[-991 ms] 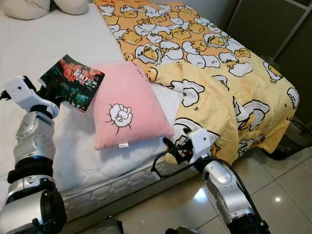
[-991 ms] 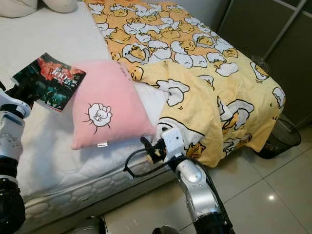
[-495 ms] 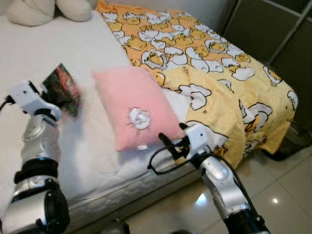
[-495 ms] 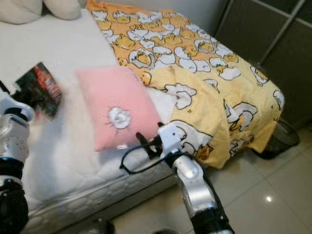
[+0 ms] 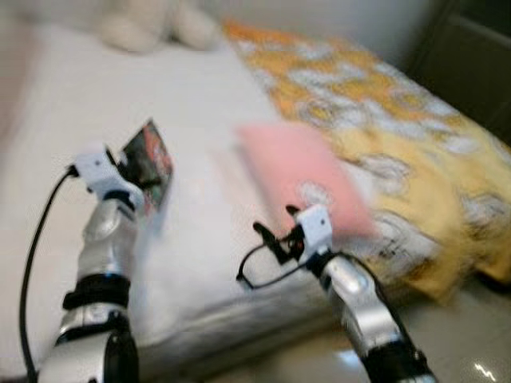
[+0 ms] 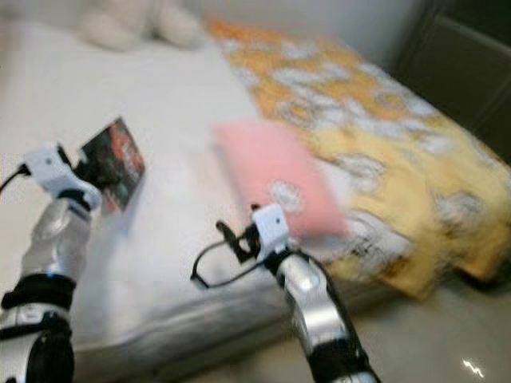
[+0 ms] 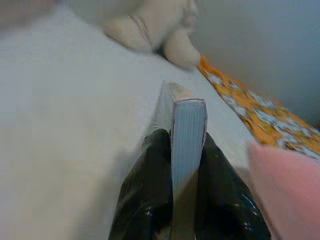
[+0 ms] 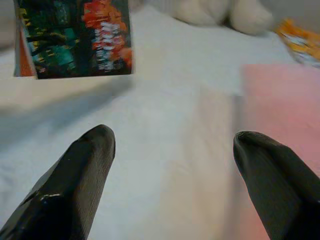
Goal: Clean up the room
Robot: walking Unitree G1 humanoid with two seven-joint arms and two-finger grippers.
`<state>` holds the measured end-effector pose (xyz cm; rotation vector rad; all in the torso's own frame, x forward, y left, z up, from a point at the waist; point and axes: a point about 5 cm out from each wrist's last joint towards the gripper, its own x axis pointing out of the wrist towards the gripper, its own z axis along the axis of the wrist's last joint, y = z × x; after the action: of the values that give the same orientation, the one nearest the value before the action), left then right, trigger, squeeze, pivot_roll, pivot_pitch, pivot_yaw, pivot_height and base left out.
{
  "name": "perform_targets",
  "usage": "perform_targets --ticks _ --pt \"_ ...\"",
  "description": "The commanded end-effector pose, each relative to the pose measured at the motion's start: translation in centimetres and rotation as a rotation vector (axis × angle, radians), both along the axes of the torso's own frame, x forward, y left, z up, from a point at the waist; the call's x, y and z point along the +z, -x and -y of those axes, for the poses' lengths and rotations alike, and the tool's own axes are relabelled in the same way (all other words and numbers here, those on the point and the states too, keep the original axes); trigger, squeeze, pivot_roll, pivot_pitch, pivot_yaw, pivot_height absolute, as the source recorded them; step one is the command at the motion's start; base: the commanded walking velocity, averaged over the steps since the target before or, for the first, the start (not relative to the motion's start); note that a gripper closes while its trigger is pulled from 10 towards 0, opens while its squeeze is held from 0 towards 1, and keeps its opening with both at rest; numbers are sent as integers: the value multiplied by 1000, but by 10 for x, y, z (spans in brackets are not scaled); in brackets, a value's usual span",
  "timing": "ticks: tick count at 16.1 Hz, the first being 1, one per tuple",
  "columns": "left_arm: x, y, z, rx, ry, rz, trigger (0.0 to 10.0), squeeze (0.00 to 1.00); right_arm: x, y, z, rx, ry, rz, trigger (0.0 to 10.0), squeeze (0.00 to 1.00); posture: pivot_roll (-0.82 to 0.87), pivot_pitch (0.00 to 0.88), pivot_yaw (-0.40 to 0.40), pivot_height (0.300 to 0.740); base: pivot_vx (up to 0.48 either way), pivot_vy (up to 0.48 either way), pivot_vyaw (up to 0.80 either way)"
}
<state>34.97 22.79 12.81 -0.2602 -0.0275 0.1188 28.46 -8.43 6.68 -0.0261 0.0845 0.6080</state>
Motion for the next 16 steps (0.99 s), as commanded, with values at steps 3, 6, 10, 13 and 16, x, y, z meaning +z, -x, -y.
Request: perform_targets --ticks 3,6,10,13,16 --pt "18 -15 32 -222 -145 34 0 0 -2 -5 6 -27 -6 -11 10000 0 30 5 -103 740 130 0 173" --pt "31 -29 34 -390 -189 9 0 0 -2 -3 5 -23 -10 -9 10000 0 17 13 -97 740 0 0 0" --pt "28 -38 26 -491 -231 -147 0 0 4 12 8 69 -8 -6 10000 0 -69 76 -79 740 0 0 0" --pt "16 -31 30 -704 -55 -235 0 0 13 44 35 116 29 -35 10000 0 -219 173 -70 740 0 0 0" --pt "-9 -20 20 -707 -180 -417 0 0 11 78 51 102 58 -103 10000 0 -325 247 -102 740 0 0 0"
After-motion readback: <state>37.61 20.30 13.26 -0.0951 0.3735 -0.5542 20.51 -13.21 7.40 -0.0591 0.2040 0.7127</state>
